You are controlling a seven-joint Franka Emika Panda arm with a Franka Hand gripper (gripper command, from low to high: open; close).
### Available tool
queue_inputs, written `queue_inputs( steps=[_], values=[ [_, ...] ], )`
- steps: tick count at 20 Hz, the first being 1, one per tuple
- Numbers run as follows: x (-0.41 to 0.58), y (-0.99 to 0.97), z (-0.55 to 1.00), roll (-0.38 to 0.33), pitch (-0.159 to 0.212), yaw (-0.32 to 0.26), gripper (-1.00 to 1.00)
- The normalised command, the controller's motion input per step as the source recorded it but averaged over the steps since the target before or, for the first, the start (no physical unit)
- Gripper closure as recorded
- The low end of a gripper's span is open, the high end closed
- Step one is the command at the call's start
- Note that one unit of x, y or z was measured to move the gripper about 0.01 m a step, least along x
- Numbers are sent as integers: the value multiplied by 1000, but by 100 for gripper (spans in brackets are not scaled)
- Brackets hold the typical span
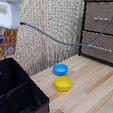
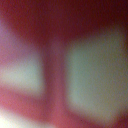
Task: Kindly direct your grabber toward the cereal bar. Delicately grip the cereal bar using your grabber. Transport the clutched cereal bar to the rear part of the organizer. Set the cereal bar down and place it in the rear section of the organizer.
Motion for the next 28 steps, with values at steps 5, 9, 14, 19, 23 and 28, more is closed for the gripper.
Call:
queue_inputs(
  steps=[5, 9, 14, 19, 23, 28],
  values=[
    [350, 590, -537, -84, 111, -79, 100],
    [664, 255, -607, -68, 101, -89, 100],
    [717, 3, -331, -116, 99, -57, 100],
    [305, 0, 83, -115, 94, 5, -100],
    [0, -49, 306, -52, 93, -5, -100],
    [-7, -29, 436, -1, 108, 24, -100]
  ],
)
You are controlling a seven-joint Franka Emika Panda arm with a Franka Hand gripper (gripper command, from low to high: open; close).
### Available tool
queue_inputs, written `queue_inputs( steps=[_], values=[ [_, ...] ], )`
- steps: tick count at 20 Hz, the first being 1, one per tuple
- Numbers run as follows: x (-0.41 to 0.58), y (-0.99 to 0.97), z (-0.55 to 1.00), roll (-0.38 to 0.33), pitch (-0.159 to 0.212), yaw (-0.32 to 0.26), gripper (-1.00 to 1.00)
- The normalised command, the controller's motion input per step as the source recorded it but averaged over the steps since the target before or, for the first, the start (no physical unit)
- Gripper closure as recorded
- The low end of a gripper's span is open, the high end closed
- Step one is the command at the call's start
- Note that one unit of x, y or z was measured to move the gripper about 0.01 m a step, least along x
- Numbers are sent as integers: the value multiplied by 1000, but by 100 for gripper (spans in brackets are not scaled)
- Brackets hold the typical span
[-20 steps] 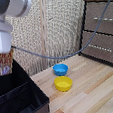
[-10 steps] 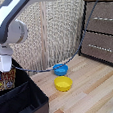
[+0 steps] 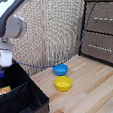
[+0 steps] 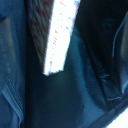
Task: Kindly direct your grabber toward the cereal bar. Delicately grip the cereal bar using your grabber. Transport the clutched cereal bar to the rear part of the organizer. Set the cereal bar down and place it in the rear section of the organizer.
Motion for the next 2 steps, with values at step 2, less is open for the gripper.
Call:
queue_inputs(
  steps=[2],
  values=[
    [-34, -17, 614, -11, 98, 0, -100]
  ],
)
